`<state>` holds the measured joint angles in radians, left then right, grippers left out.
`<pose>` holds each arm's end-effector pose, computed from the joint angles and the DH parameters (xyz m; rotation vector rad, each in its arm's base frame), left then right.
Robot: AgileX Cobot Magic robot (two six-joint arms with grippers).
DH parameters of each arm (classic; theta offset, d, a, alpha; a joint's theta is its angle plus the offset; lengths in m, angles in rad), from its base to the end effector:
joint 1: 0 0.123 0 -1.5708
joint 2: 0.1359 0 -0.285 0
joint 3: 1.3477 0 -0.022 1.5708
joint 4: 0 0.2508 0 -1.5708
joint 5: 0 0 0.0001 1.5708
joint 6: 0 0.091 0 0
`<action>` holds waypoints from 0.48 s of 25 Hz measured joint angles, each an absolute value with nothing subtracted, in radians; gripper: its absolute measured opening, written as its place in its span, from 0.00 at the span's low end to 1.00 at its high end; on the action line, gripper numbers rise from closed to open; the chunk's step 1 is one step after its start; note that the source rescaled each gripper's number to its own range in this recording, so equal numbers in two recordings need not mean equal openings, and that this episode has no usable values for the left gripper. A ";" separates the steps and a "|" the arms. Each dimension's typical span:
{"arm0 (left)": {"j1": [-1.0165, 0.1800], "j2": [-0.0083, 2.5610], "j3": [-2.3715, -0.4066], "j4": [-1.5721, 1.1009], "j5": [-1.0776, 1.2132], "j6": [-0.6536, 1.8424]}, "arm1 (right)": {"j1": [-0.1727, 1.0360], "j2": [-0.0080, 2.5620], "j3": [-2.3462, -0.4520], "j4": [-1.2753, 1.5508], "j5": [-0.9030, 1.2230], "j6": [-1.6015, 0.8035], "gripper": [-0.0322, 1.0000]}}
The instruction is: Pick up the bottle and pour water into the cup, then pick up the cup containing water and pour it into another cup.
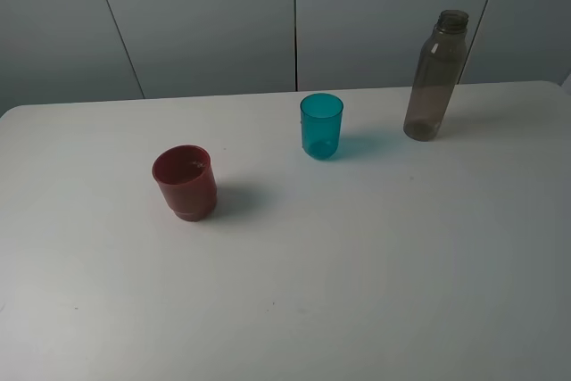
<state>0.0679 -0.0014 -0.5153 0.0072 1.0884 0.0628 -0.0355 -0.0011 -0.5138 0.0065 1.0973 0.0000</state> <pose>-0.0080 0.0000 0.2793 -0.0058 2.0565 0.0897 -0.0081 0.0008 0.2781 0.0362 2.0657 -0.0141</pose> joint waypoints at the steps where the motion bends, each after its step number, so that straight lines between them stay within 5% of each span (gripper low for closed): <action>1: 0.068 -0.001 -0.515 0.007 1.088 0.063 | -0.035 -0.001 -0.514 0.000 1.097 0.000 1.00; 12: 0.068 -0.001 -0.515 0.007 1.088 0.063 | -0.035 -0.001 -0.514 -0.007 1.097 0.007 1.00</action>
